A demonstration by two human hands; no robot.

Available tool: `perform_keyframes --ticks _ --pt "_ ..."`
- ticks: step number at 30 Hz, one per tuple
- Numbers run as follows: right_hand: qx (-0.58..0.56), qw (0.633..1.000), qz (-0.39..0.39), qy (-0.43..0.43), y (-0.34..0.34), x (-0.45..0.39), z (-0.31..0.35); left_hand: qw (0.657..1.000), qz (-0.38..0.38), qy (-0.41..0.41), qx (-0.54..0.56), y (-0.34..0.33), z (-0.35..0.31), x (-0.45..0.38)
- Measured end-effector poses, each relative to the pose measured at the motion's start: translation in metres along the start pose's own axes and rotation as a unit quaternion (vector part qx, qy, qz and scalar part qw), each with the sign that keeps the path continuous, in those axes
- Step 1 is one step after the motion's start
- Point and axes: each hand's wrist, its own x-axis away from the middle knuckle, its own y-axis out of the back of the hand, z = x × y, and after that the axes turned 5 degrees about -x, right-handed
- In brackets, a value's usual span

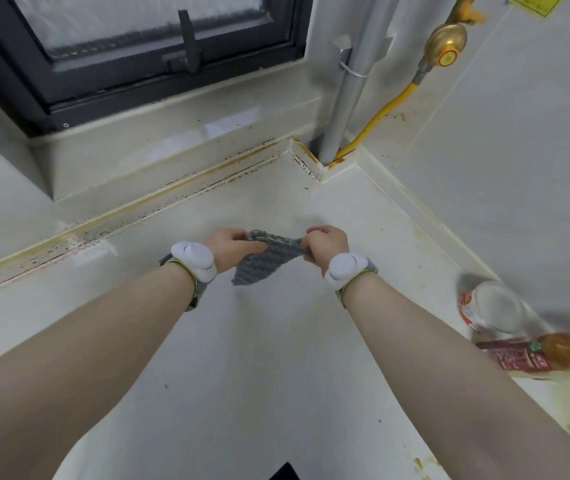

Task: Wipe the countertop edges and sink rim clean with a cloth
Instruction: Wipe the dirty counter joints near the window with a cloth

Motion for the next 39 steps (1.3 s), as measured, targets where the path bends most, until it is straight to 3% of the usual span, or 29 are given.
perform_keyframes --ticks 2,5,7,10,12,16,19,22,27,30,36,39 --pt "0.069 0.995 0.065 -0.005 0.003 0.003 0.000 1.000 -0.008 0.007 0.027 -0.011 -0.009 -0.007" --pt "0.043 0.976 0.214 -0.013 0.008 0.003 -0.002 0.997 -0.071 0.001 0.003 -0.026 -0.025 -0.019" --pt "0.039 0.971 0.236 0.005 0.013 -0.003 -0.004 0.998 -0.061 0.002 -0.012 -0.032 -0.038 -0.023" --pt "0.087 0.983 0.152 0.051 0.024 -0.016 -0.003 0.973 0.130 0.085 0.174 -0.038 -0.055 -0.028" --pt "0.092 0.990 0.077 0.068 0.035 -0.032 -0.004 0.968 0.152 0.075 0.186 -0.044 -0.053 -0.044" --pt "0.080 0.992 -0.071 0.069 0.055 -0.073 -0.006 0.998 -0.022 0.025 -0.049 -0.049 -0.036 -0.081" --pt "0.100 0.975 -0.181 0.086 0.069 -0.101 0.004 0.964 -0.076 -0.009 -0.256 -0.037 -0.016 -0.098" --pt "0.121 0.955 -0.244 0.116 0.081 -0.127 0.022 0.918 -0.129 -0.020 -0.374 -0.022 0.005 -0.112" --pt "0.147 0.929 -0.303 0.155 0.083 -0.173 0.052 0.866 -0.189 -0.034 -0.461 -0.003 0.019 -0.139" --pt "0.166 0.917 -0.330 0.151 0.072 -0.202 0.068 0.833 -0.234 -0.086 -0.493 -0.009 0.032 -0.149" --pt "0.167 0.924 -0.301 0.168 0.015 -0.241 0.070 0.805 -0.295 -0.142 -0.494 -0.012 0.052 -0.156" --pt "0.192 0.889 -0.349 0.226 -0.005 -0.249 0.055 0.799 -0.319 -0.151 -0.486 -0.013 0.050 -0.155"
